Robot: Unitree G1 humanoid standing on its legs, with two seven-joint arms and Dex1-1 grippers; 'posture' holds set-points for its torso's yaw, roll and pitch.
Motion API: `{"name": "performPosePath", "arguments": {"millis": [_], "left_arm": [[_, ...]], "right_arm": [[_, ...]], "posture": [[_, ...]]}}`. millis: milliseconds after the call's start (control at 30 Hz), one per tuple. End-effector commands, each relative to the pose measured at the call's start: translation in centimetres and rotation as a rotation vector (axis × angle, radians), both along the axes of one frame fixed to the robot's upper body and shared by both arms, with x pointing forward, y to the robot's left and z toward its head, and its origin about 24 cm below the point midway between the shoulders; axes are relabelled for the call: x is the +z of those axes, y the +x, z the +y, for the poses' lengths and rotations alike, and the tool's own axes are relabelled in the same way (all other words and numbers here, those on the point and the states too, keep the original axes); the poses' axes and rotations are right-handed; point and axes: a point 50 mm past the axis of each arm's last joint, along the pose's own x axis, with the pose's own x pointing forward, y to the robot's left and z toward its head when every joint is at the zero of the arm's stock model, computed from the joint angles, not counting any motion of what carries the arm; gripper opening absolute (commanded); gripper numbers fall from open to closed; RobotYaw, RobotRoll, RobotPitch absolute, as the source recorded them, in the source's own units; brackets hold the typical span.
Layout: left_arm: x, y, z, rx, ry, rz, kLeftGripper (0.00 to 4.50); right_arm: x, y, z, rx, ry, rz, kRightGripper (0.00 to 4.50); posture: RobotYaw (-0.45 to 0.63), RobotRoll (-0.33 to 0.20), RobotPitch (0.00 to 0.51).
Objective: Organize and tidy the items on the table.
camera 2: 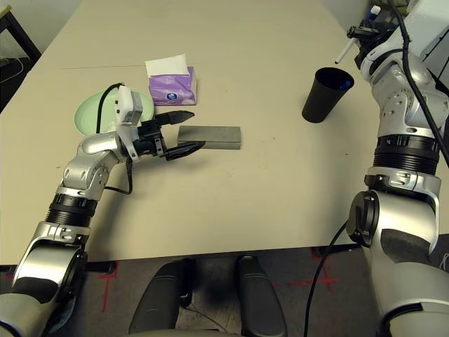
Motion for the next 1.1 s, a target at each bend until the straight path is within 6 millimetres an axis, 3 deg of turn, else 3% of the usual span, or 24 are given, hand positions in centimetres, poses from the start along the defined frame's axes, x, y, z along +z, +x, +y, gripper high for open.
{"name": "performPosePath", "arguments": {"millis": [33,167,200,233,500,800,967,1100], "left_arm": [[-0.4,-0.2,-0.1,-0.002,0.017,0.009,4.5],[-0.4,-0.1,0.0,-0.001,0.018,0.01,4.5],[-0.4,-0.1,0.0,-0.002,0.018,0.01,4.5],[-0.4,-0.1,0.0,-0.002,0.019,0.01,4.5],[-0.4,-0.1,0.0,-0.003,0.019,0.011,4.5],[-0.4,-0.1,0.0,0.003,0.019,0.007,4.5],[-0.5,-0.3,0.0,0.026,0.008,-0.002,4.5],[-0.8,0.2,0.3,0.149,0.02,-0.043,4.5]], "right_arm": [[0.0,-0.2,-0.3,-0.012,0.007,0.002,0.39],[-0.2,-0.2,-0.2,-0.001,0.0,0.01,0.39],[-0.3,-0.2,-0.1,-0.001,0.003,0.015,1.12],[-0.3,-0.2,-0.1,-0.002,0.003,0.018,1.32],[-0.5,-0.2,0.0,-0.002,0.001,0.029,4.37],[-0.3,0.0,0.9,0.061,-0.031,0.006,4.47],[-0.7,-1.3,5.2,0.537,-0.243,-0.207,4.47],[-3.2,-2.2,5.5,0.683,-0.265,-0.219,4.47]], "posture": [[0.08,0.0,0.145],[0.08,0.0,0.144],[0.08,0.0,0.144],[0.08,0.0,0.144],[0.08,0.0,0.141],[0.09,0.0,0.137],[0.1,0.0,0.129],[0.12,0.0,0.123]]}}
